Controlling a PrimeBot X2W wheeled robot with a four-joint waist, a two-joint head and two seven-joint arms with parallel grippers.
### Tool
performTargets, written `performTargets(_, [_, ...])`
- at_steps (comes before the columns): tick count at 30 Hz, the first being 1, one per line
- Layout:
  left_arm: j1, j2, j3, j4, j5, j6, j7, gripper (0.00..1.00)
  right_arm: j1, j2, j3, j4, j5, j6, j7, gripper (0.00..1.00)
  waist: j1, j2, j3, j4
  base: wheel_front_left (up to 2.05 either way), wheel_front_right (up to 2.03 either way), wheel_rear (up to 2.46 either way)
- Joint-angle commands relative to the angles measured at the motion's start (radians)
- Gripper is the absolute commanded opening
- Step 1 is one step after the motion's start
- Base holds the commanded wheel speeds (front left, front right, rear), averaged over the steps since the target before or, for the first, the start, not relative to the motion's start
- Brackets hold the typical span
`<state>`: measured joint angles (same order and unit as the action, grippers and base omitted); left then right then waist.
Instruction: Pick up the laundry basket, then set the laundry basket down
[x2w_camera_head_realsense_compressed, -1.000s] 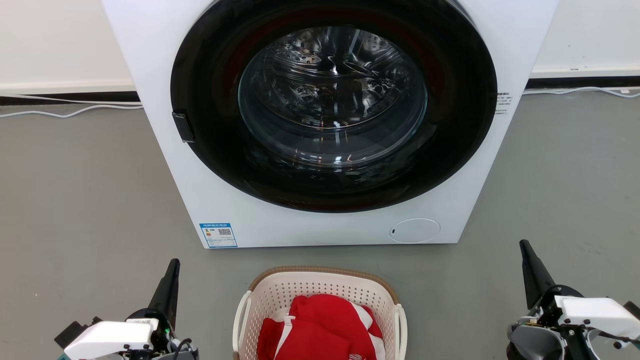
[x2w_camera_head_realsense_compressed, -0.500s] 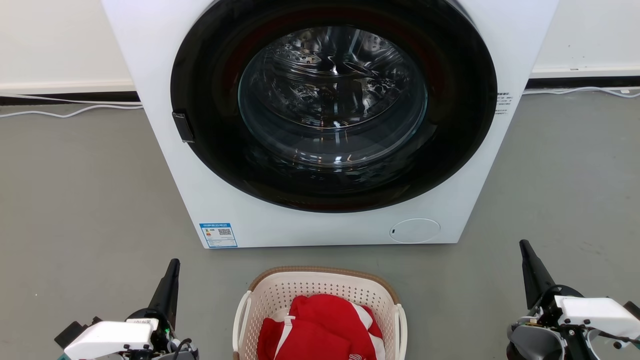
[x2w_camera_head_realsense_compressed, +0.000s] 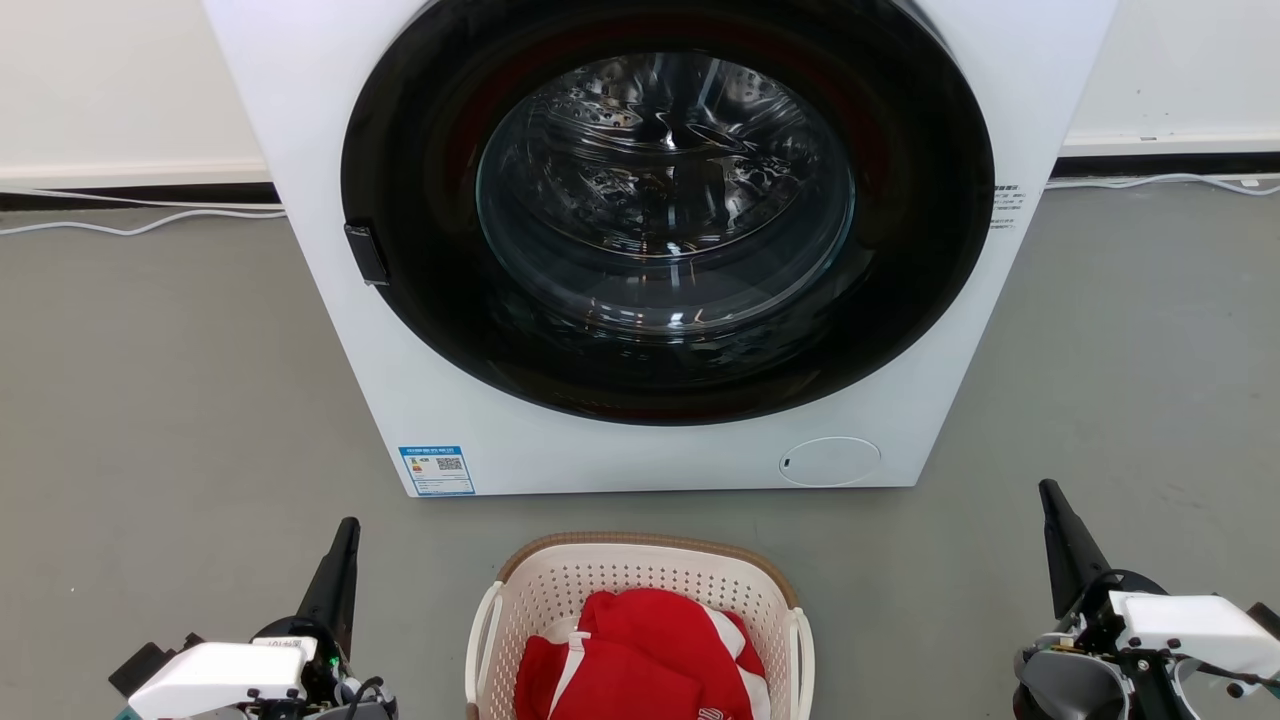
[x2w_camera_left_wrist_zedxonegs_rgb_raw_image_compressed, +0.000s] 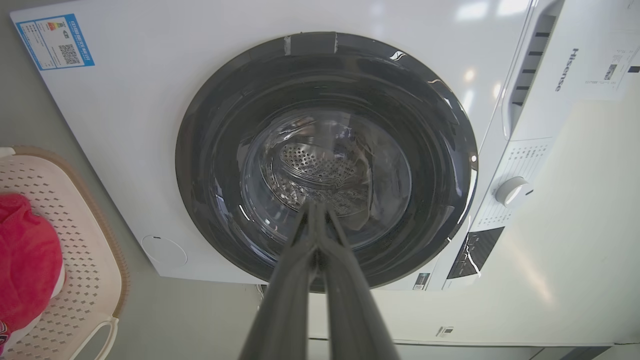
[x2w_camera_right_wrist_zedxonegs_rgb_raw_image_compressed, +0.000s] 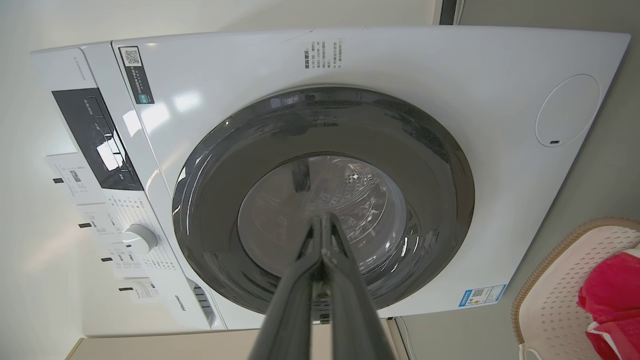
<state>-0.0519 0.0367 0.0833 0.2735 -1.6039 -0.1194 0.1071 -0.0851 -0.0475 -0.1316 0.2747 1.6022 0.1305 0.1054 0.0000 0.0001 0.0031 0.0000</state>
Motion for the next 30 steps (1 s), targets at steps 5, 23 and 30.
performTargets(5, [-0.056, 0.013, 0.03, -0.029, -0.005, -0.011, 0.006, 0.0, -0.023, -0.003, 0.018, -0.03, 0.007, 0.0, 0.008, 0.0, 0.0, -0.0001, 0.0, 0.0, 0.0, 0.0, 0.0])
performTargets(23, [0.016, -0.006, -0.016, 0.018, -0.002, 0.004, -0.022, 1.0, 0.009, 0.004, 0.022, 0.015, -0.001, 0.0, -0.016, 1.0, 0.0022, -0.0001, -0.001, 0.0, 0.0, 0.0, 0.0])
performTargets(30, [0.013, -0.005, -0.029, 0.001, 0.005, 0.003, -0.043, 1.0, 0.005, 0.003, 0.044, -0.004, -0.002, 0.0, -0.031, 1.0, 0.0, -0.0001, 0.002, 0.0, 0.0, 0.0, 0.0])
